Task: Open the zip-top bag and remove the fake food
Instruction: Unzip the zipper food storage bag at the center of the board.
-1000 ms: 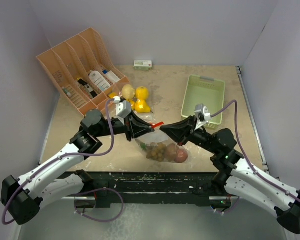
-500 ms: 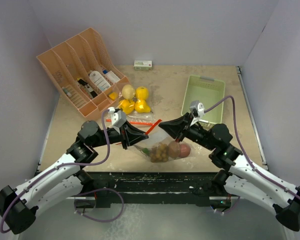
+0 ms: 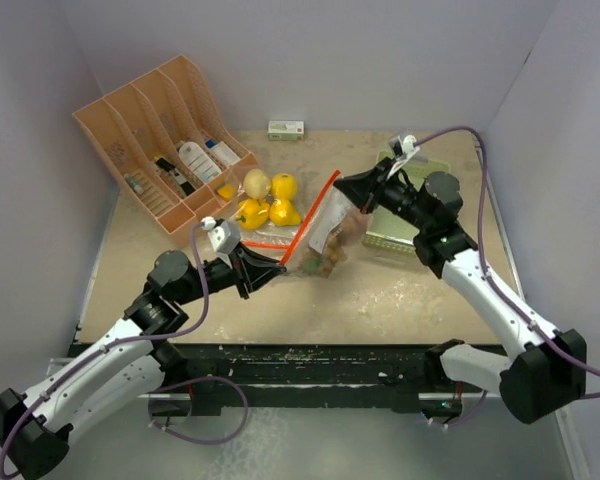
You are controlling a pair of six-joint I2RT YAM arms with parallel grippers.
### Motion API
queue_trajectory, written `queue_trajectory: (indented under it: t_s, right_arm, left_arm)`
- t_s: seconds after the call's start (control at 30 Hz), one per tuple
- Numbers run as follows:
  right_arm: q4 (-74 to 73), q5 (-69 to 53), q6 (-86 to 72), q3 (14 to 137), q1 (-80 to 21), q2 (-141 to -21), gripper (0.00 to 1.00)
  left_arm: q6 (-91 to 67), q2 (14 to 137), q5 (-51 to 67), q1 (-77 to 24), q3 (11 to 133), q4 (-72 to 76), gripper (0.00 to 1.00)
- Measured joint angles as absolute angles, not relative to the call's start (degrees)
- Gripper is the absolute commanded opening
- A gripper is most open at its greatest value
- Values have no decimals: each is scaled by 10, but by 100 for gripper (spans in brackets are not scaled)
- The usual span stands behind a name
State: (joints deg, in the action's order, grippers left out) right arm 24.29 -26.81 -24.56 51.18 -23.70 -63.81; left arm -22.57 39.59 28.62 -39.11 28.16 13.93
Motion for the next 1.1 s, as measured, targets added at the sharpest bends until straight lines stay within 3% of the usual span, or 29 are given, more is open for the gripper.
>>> queue_trajectory:
  t_s: [0.2, 0.5, 0.9, 0.93, 1.0, 1.07, 1.1]
  right_arm:
    - [283, -339, -281, 549, -170, -721, 0]
    - [307, -375, -295, 570, -163, -804, 0]
    - [380, -310, -291, 648, -201, -900, 0]
    - [382, -308, -291, 655, -209, -903, 3]
    - [386, -301, -289, 656, -224, -902, 24]
    - [392, -276, -291, 644, -233, -892, 52]
    - [398, -256, -293, 623, -235, -878, 60]
  left_arm:
    - [-233, 368, 252, -391, 270, 121, 9]
    - [-253, 355, 241, -390, 263, 89, 8]
    - [-284, 340, 220, -392, 248, 3, 0]
    - [-284, 349, 217, -392, 253, -2, 0]
    - [-284, 372, 212, -392, 266, -9, 0]
    - [-283, 394, 209, -392, 277, -10, 0]
    - [-283, 403, 208, -392, 281, -8, 0]
